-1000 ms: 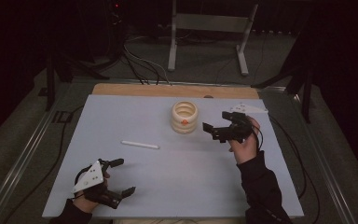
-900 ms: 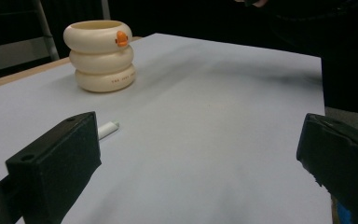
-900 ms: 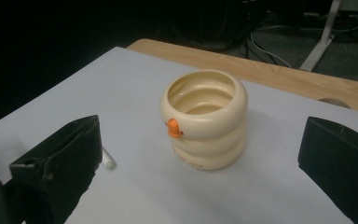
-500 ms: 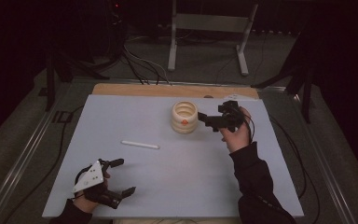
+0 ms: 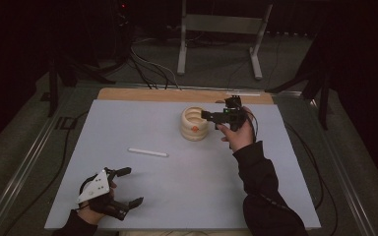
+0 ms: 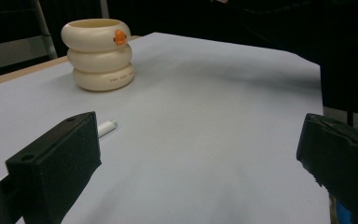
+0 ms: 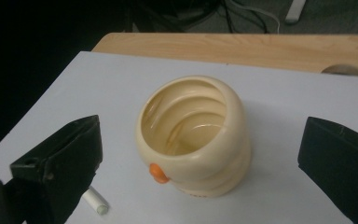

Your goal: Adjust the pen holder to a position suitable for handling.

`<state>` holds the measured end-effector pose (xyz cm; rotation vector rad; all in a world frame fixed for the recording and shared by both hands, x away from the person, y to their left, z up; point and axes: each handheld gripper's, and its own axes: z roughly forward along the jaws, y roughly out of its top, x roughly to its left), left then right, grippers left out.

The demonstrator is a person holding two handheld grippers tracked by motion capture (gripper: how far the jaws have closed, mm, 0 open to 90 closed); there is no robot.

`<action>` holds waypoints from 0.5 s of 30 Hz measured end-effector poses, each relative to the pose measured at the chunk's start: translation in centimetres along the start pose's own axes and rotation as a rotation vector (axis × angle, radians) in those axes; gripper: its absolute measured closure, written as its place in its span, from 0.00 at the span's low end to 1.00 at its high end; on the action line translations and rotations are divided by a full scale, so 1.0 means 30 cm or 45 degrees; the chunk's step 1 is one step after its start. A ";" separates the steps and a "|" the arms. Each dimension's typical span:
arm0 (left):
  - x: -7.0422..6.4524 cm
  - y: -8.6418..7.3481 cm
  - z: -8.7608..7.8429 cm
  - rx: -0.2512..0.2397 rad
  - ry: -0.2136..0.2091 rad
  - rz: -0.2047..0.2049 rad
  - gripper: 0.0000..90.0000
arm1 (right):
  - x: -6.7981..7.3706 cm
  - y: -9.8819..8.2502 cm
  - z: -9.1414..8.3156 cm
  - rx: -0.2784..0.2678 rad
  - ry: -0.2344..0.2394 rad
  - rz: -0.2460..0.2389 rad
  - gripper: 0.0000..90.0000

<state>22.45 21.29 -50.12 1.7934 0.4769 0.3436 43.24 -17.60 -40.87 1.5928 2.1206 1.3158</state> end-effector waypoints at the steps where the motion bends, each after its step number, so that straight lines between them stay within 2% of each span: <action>1: 0.000 0.000 0.000 0.000 0.000 0.000 0.00 | 0.000 0.000 0.000 0.000 0.000 0.000 0.01; 8: 0.001 -0.001 0.000 -0.002 -0.002 -0.004 0.00 | -0.014 0.017 0.060 0.093 -0.061 0.075 0.13; 15: 0.001 -0.002 0.003 0.004 -0.008 -0.005 0.00 | -0.021 0.035 0.089 0.127 -0.081 0.138 0.23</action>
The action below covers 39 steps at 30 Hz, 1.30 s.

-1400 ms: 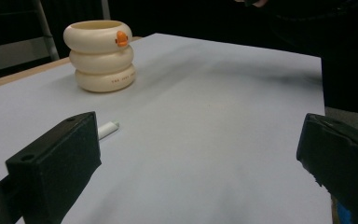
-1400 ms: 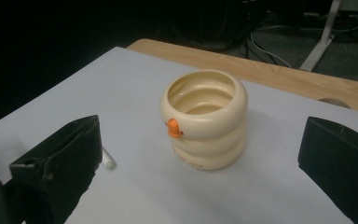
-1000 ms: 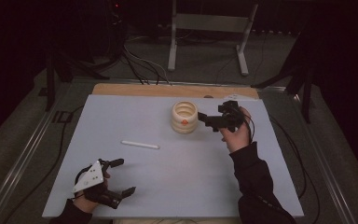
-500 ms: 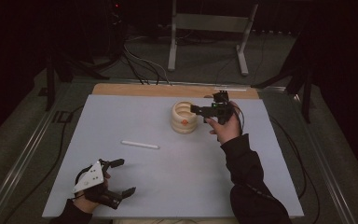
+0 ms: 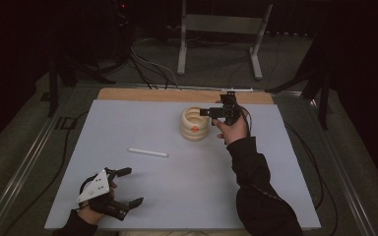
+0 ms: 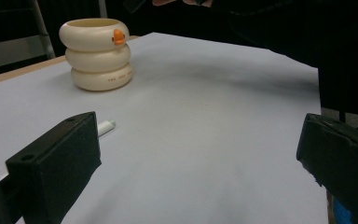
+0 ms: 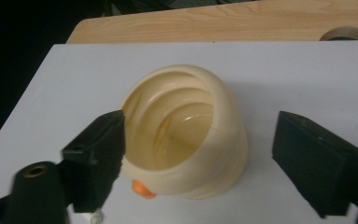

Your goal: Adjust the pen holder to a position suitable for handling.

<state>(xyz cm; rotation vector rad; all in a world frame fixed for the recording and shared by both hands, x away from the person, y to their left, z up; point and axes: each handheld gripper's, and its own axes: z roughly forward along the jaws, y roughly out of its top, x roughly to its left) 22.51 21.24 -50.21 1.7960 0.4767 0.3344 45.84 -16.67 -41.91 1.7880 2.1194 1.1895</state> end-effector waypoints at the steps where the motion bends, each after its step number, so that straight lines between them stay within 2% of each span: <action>1: 0.000 0.000 0.001 0.000 0.001 -0.001 0.00 | 0.001 0.010 0.009 0.017 -0.019 0.020 0.26; 4: 0.001 0.000 0.000 -0.002 -0.001 -0.001 0.00 | 0.002 0.019 0.022 0.050 -0.042 0.052 0.31; 6: 0.001 -0.001 0.001 -0.002 -0.001 -0.002 0.00 | -0.003 0.027 0.036 0.082 -0.057 0.082 0.39; 10: 0.000 0.000 0.000 -0.002 -0.001 0.001 0.00 | -0.011 0.037 0.070 0.142 -0.083 0.145 0.44; 13: 0.001 -0.001 -0.001 -0.003 -0.002 -0.004 0.00 | -0.008 0.041 0.084 0.175 -0.107 0.141 0.48; 17: 0.000 -0.002 0.000 -0.003 -0.002 -0.003 0.00 | -0.009 0.044 0.094 0.184 -0.129 0.151 0.51; 21: 0.000 -0.001 0.000 -0.002 -0.003 0.001 0.00 | -0.016 0.045 0.122 0.234 -0.147 0.159 0.52; 24: 0.000 -0.002 -0.001 -0.003 -0.001 -0.002 0.00 | -0.017 0.044 0.139 0.262 -0.164 0.171 0.56; 28: 0.000 -0.002 -0.001 -0.001 -0.002 0.000 0.00 | -0.010 0.044 0.154 0.286 -0.193 0.147 0.70; 32: 0.001 -0.003 -0.001 -0.002 -0.001 -0.002 0.00 | 0.005 0.049 0.155 0.298 -0.207 0.121 0.77; 34: 0.001 -0.003 0.000 0.001 -0.003 0.000 0.00 | 0.016 0.052 0.153 0.316 -0.224 0.078 0.79; 39: 0.002 -0.003 0.000 0.000 0.000 0.000 0.00 | 0.022 0.057 0.133 0.313 -0.232 0.034 0.79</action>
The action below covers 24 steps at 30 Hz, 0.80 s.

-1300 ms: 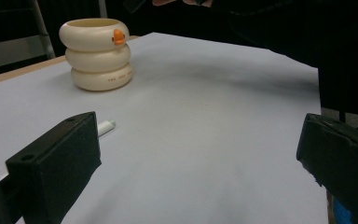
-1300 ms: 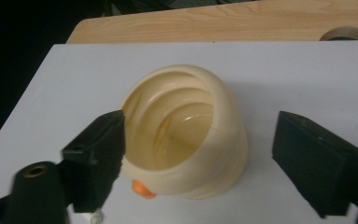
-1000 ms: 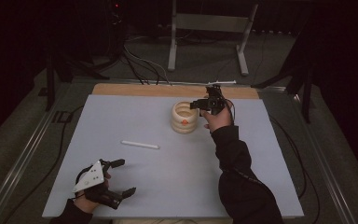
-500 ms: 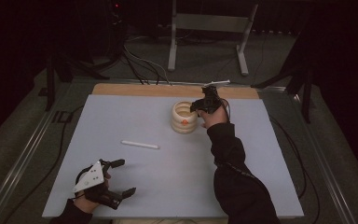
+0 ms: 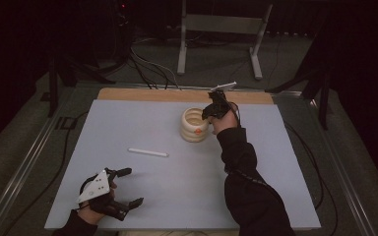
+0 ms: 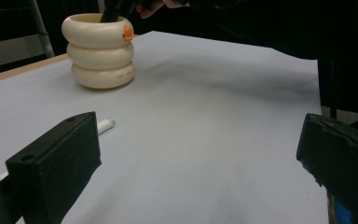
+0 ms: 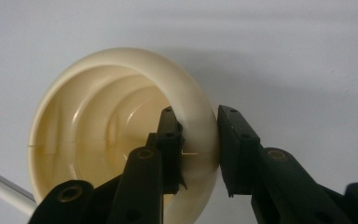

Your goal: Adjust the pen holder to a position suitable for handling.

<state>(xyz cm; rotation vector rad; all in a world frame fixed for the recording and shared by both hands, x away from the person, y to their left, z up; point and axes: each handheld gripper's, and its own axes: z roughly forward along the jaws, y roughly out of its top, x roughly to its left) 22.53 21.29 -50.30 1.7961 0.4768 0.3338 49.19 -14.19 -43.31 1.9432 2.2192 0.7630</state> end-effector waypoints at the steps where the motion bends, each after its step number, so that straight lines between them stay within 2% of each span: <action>1: 0.000 0.000 0.000 0.000 0.000 0.000 0.00 | 0.002 -0.002 -0.017 -0.001 0.004 -0.015 0.79; 5: -0.002 0.000 0.002 0.007 -0.002 0.005 0.00 | 0.006 -0.012 -0.042 0.005 0.004 -0.046 0.79; 9: -0.002 0.000 0.001 0.004 0.002 0.004 0.00 | 0.013 -0.036 -0.086 0.024 -0.012 -0.116 0.79; 13: -0.001 -0.001 0.003 0.008 0.004 0.000 0.00 | 0.015 -0.056 -0.112 0.039 -0.013 -0.149 0.79; 24: -0.001 0.000 0.003 0.009 0.010 0.001 0.00 | 0.025 -0.159 -0.158 0.085 0.053 -0.220 0.79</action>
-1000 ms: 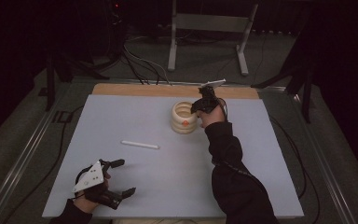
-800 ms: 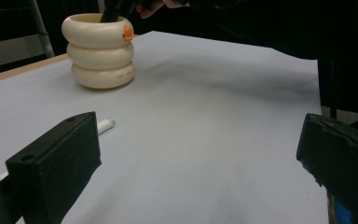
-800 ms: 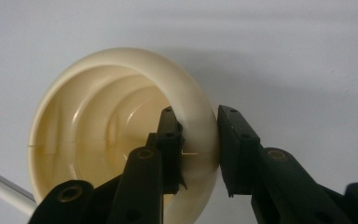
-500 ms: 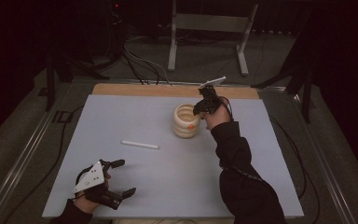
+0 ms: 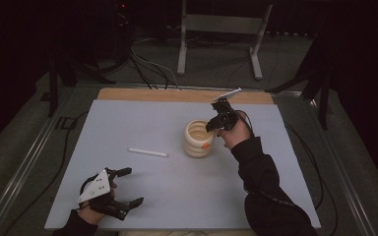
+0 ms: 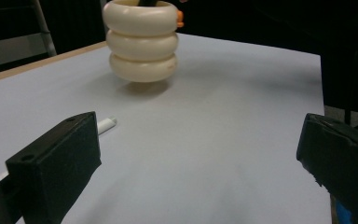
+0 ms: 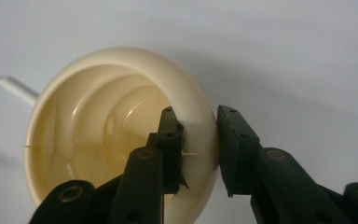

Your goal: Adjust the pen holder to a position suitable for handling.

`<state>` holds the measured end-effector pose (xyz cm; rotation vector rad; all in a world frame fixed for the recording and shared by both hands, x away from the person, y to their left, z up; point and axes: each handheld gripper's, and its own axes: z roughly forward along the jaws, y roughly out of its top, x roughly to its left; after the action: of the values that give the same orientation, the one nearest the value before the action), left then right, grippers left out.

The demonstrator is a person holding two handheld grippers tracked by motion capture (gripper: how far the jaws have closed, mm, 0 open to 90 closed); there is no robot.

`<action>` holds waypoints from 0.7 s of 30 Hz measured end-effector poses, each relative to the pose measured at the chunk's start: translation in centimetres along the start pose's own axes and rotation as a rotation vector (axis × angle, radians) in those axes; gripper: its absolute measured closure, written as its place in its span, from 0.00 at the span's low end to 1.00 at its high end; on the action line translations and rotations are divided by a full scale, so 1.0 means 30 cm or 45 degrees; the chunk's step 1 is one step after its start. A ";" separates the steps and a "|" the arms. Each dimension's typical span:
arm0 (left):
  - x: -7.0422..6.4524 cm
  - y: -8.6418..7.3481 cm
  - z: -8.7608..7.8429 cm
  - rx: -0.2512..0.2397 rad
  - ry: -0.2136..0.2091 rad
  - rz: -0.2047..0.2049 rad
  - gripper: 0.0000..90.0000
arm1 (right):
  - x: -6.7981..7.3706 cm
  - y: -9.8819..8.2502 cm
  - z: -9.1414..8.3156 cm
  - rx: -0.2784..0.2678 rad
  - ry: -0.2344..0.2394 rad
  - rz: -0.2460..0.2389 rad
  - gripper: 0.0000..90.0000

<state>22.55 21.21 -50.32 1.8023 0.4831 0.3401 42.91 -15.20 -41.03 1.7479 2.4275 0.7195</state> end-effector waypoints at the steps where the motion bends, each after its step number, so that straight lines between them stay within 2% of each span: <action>1: 0.000 0.000 0.000 0.001 0.001 0.001 0.00 | 0.005 -0.010 -0.003 0.000 0.006 -0.010 0.79; 12: -0.001 0.002 -0.002 -0.001 0.004 0.002 0.00 | 0.031 -0.121 -0.005 0.053 0.047 -0.067 0.79; 21: 0.000 0.001 -0.001 0.000 0.008 0.001 0.00 | 0.053 -0.182 0.003 0.071 0.072 -0.099 0.79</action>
<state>22.54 21.22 -50.28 1.8021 0.4863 0.3463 37.57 -15.06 -42.98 1.6633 2.5611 0.7085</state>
